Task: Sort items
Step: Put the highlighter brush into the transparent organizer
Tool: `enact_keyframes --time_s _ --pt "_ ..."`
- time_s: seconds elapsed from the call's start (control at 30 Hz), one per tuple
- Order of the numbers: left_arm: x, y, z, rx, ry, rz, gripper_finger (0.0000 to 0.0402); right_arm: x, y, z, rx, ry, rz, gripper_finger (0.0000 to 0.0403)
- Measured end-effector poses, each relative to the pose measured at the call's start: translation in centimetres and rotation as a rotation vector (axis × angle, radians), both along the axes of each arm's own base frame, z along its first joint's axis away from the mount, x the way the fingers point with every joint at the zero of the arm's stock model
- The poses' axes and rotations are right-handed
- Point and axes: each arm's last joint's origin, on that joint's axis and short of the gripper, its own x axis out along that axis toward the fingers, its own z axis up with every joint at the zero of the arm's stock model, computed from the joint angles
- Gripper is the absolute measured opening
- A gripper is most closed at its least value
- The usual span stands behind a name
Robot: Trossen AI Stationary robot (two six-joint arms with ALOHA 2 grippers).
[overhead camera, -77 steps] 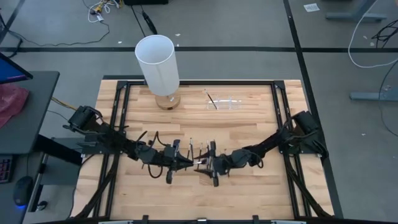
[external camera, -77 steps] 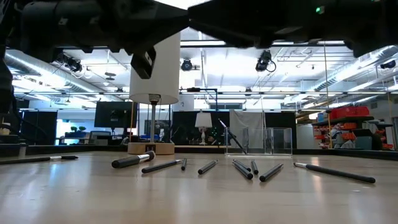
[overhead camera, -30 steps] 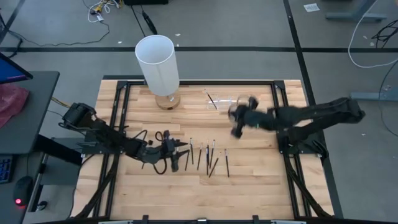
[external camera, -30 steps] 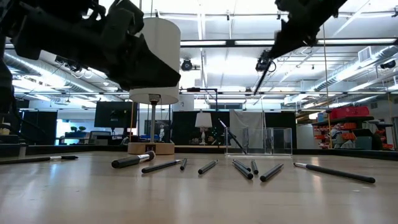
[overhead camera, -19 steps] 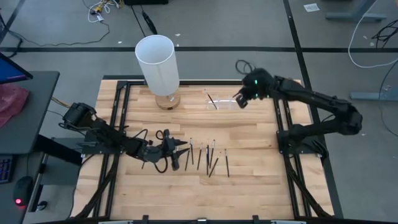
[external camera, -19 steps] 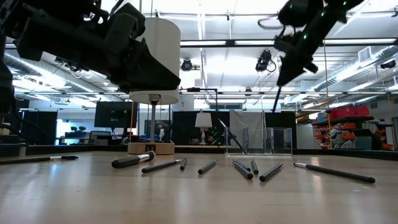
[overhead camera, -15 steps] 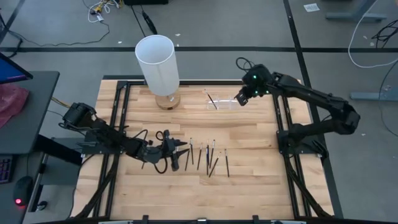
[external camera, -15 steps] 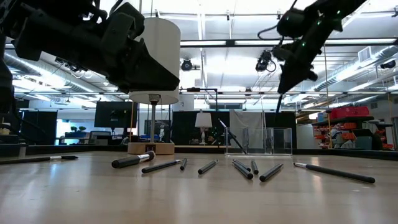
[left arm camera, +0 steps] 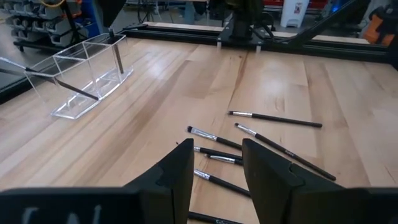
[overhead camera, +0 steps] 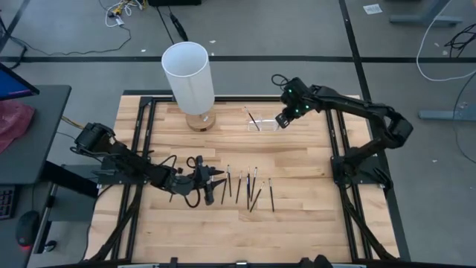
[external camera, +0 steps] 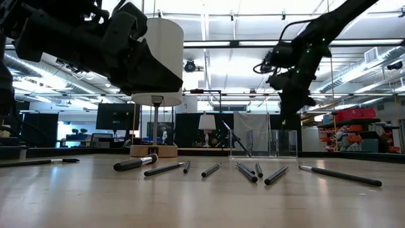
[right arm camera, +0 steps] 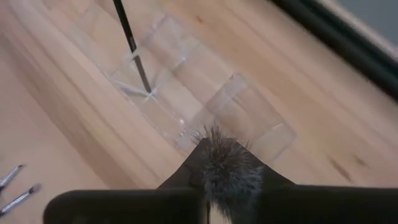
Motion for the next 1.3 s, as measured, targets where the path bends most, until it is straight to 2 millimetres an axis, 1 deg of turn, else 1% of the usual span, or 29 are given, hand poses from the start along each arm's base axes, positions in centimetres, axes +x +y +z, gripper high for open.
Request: enact_keyframes --time_s 0.2,0.33,0.43,0.53,0.83,0.97,1.13,1.3 --pt "0.0 0.0 0.0 -0.005 0.001 0.002 0.0138 -0.5 -1.2 -0.6 0.032 -0.006 -0.033 0.0022" --pt "0.0 0.0 0.0 -0.005 0.001 0.001 0.0138 -0.8 -1.7 -0.7 0.035 -0.013 -0.051 0.0023" --pt "0.0 0.0 0.0 -0.004 0.002 0.001 0.0138 -0.9 -2.1 -0.7 0.027 -0.039 -0.056 0.003" --pt "0.0 0.0 0.0 -0.005 0.001 0.001 0.0138 -1.0 -2.4 -0.6 0.038 -0.068 -0.057 0.0046" --pt "0.0 0.0 0.0 -0.009 0.0 0.003 0.0138 -1.6 -3.0 -0.6 0.041 -0.074 -0.096 0.0105" --pt "0.0 0.0 0.0 -0.01 0.0 0.003 0.0138 -1.6 -3.4 -0.5 0.017 -0.095 -0.102 0.0132" --pt "0.0 0.0 0.0 -0.01 0.0 0.003 0.0138 -2.1 -3.6 0.6 -0.031 -0.14 -0.119 0.0151" --pt "0.0 0.0 0.0 -0.011 -0.001 0.003 0.0138 -3.4 -3.1 2.8 -0.129 -0.156 -0.164 0.0151"
